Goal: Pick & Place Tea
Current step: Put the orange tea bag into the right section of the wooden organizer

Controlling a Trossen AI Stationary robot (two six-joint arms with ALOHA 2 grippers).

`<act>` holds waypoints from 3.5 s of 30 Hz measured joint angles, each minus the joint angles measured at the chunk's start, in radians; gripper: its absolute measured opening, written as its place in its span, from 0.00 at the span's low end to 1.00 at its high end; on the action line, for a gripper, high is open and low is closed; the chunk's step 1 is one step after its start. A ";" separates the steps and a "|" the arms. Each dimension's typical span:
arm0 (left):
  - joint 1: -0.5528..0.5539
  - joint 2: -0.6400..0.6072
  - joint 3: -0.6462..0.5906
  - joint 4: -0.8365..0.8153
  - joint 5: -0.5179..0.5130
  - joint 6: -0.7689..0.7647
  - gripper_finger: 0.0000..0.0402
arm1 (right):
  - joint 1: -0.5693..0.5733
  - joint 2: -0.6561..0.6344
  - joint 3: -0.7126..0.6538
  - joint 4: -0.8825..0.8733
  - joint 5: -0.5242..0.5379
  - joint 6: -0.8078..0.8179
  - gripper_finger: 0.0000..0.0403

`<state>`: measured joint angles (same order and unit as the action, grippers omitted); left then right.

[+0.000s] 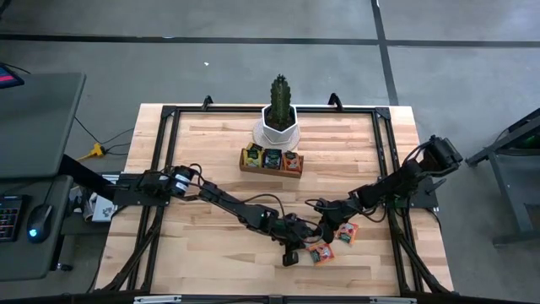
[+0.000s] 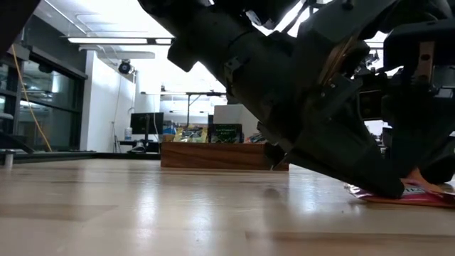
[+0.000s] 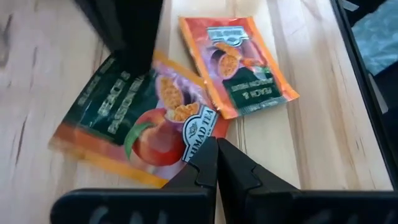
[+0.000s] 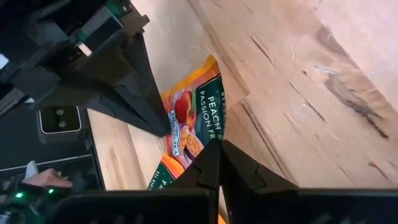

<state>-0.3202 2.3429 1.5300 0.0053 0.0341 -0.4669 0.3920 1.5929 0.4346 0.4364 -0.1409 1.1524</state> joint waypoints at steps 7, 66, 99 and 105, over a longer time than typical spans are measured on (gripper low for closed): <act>0.004 -0.028 -0.004 0.012 0.028 0.086 0.11 | 0.000 0.000 0.000 -0.006 0.006 -0.006 0.00; -0.014 -1.032 -1.325 1.017 -0.598 -0.032 0.37 | -0.647 -0.052 0.776 -1.091 0.073 -1.299 0.00; -0.014 -1.032 -1.341 1.047 -0.576 -0.034 0.37 | -0.733 0.103 0.760 -1.108 0.006 -1.228 0.00; -0.014 -1.032 -1.341 1.047 -0.577 -0.034 0.37 | -0.732 0.103 0.760 -1.086 -0.002 -1.256 0.06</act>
<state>-0.3340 1.3109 0.1890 1.0523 -0.5426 -0.5011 -0.3401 1.6955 1.1950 -0.6492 -0.1425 -0.1033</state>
